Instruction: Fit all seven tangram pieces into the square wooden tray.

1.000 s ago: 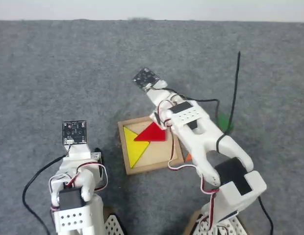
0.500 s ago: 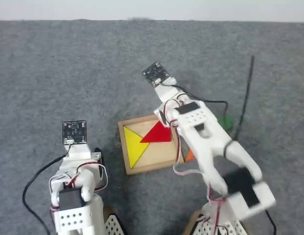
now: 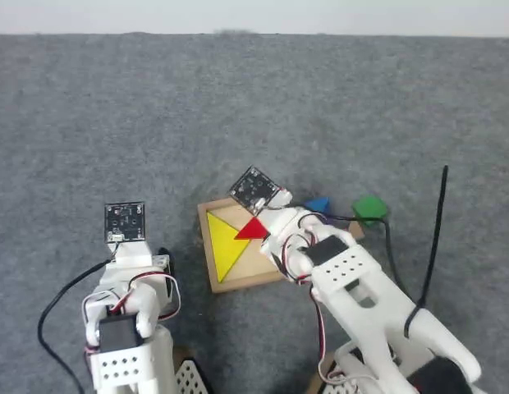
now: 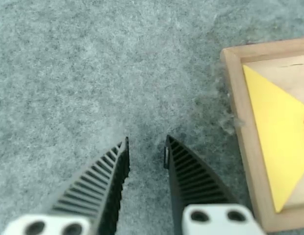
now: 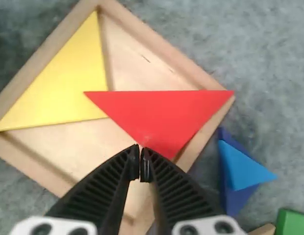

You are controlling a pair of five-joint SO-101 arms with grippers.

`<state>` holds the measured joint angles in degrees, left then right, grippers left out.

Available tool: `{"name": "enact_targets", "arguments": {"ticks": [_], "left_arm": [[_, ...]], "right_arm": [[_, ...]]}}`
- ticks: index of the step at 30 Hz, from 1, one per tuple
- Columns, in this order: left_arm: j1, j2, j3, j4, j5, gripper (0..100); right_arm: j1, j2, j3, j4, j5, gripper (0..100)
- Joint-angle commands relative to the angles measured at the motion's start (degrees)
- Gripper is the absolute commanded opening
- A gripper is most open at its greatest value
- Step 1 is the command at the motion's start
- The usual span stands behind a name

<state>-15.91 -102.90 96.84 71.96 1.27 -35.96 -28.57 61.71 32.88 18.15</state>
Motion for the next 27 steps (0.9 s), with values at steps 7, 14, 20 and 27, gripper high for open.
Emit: {"name": "enact_targets", "arguments": {"ticks": [7, 14, 20, 27], "left_arm": [[-0.4, -0.8, -0.3, 0.1, -0.3, 11], [-0.4, -0.8, -0.3, 0.1, -0.3, 11], [-0.4, -0.8, -0.3, 0.1, -0.3, 11], [-0.4, -0.8, -0.3, 0.1, -0.3, 11]], "right_arm": [[-0.9, 5.0, -4.0, -0.5, 0.9, 0.7], [-0.9, 13.4, -11.0, -0.5, 0.6, 0.7], [-0.9, 19.0, -16.0, -0.6, 0.5, 0.7], [-3.8, 24.9, -20.9, -0.6, 0.4, 0.7]]}}
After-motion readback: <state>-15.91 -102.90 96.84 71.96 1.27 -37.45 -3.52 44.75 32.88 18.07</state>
